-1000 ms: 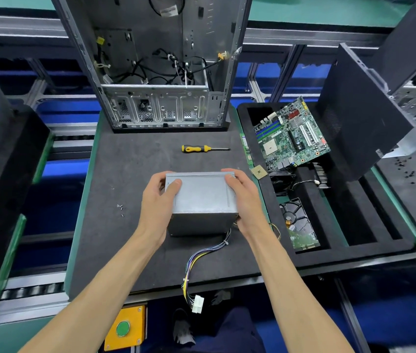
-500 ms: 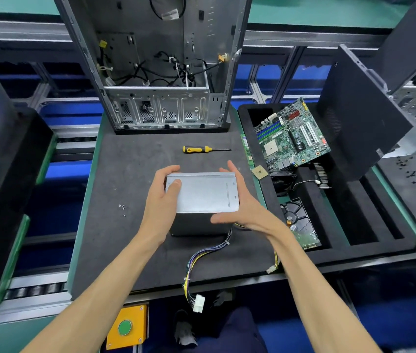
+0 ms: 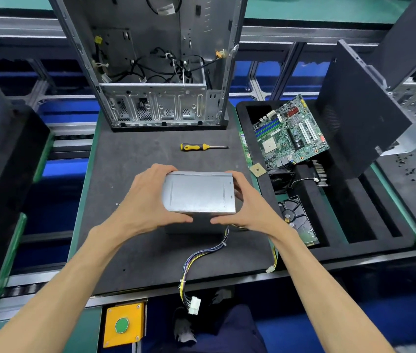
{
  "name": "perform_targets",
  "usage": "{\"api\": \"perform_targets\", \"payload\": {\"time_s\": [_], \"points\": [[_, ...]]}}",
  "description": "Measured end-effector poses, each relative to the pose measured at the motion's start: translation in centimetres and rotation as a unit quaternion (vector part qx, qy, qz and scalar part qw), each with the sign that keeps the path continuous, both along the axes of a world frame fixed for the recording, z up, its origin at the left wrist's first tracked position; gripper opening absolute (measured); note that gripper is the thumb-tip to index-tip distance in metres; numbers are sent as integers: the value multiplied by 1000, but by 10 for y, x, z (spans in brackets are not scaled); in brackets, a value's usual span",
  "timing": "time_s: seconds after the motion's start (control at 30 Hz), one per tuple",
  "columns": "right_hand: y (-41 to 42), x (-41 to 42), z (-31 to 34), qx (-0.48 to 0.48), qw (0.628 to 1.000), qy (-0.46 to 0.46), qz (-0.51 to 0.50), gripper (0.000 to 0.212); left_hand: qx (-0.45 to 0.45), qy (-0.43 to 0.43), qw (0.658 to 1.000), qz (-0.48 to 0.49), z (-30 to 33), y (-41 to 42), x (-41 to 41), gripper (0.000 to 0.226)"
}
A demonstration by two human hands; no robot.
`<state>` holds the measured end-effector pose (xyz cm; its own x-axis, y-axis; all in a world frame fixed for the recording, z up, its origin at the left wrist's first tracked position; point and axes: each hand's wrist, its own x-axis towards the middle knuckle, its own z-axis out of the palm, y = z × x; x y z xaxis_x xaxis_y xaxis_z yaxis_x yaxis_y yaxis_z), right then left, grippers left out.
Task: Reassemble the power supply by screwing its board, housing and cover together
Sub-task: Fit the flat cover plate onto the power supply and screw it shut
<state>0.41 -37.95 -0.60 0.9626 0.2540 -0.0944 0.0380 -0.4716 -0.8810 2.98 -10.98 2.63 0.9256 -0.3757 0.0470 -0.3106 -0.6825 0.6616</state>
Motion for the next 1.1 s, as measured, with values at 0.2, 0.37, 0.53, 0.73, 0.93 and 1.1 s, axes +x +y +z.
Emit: {"api": "perform_targets", "payload": {"time_s": [0.2,0.37,0.53,0.73,0.93,1.1], "points": [[-2,3,-4,-6,1000,-16,-3,93,18,-25,1000,-4,-2,3,-1,91],[2,8,-10,32,999,-17,-16,96,-92,46,995,-12,-12,5,5,104],[9,5,-22,80,995,0,-55,90,-202,180,963,9,-46,9,-1,122],[21,15,-21,171,968,28,-183,71,-211,231,949,50,-62,8,-8,116],[23,19,-18,195,945,154,-215,58,-282,297,906,109,-55,14,-14,88],[30,10,-30,178,930,255,-196,62,-281,380,872,131,-54,15,-19,58]]}}
